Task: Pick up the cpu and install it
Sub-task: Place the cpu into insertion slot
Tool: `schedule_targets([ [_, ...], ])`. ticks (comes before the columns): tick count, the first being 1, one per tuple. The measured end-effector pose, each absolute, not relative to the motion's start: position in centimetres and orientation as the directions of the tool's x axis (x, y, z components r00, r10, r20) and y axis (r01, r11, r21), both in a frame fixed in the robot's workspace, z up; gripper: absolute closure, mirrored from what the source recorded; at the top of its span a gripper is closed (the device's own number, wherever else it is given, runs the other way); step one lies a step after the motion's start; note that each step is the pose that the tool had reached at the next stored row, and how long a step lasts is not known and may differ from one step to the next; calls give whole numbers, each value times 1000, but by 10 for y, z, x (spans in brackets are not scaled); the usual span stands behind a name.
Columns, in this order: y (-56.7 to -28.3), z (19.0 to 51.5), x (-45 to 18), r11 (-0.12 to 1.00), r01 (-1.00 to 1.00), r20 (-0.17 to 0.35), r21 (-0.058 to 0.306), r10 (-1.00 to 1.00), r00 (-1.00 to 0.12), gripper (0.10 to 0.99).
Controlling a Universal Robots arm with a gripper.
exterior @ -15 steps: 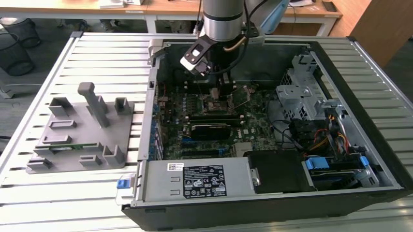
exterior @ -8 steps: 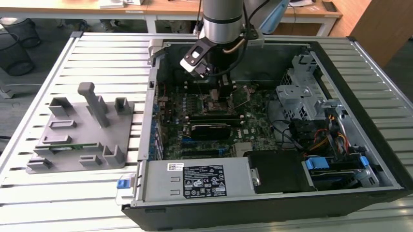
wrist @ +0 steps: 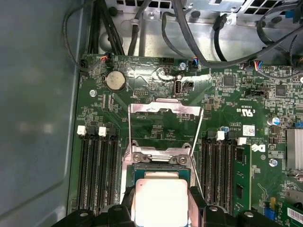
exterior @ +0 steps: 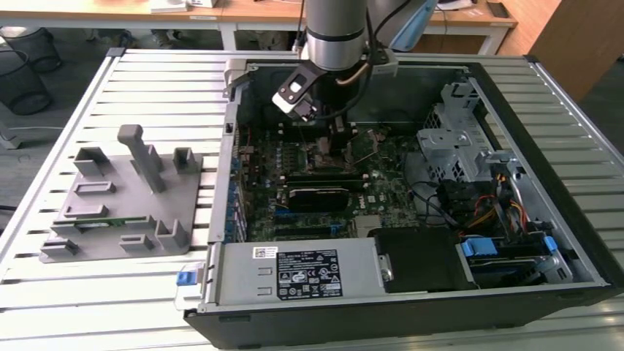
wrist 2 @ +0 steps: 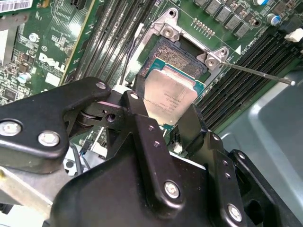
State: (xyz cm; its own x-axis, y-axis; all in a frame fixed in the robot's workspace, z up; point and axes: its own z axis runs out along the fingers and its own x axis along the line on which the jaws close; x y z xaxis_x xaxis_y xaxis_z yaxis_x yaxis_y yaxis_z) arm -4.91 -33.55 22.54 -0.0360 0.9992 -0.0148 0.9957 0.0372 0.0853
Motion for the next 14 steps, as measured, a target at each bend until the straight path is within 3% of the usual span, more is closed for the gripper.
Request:
schedule_targets([
  [14, -335, 217, -51, 34, 996, -13, 85, 999, -33, 561],
])
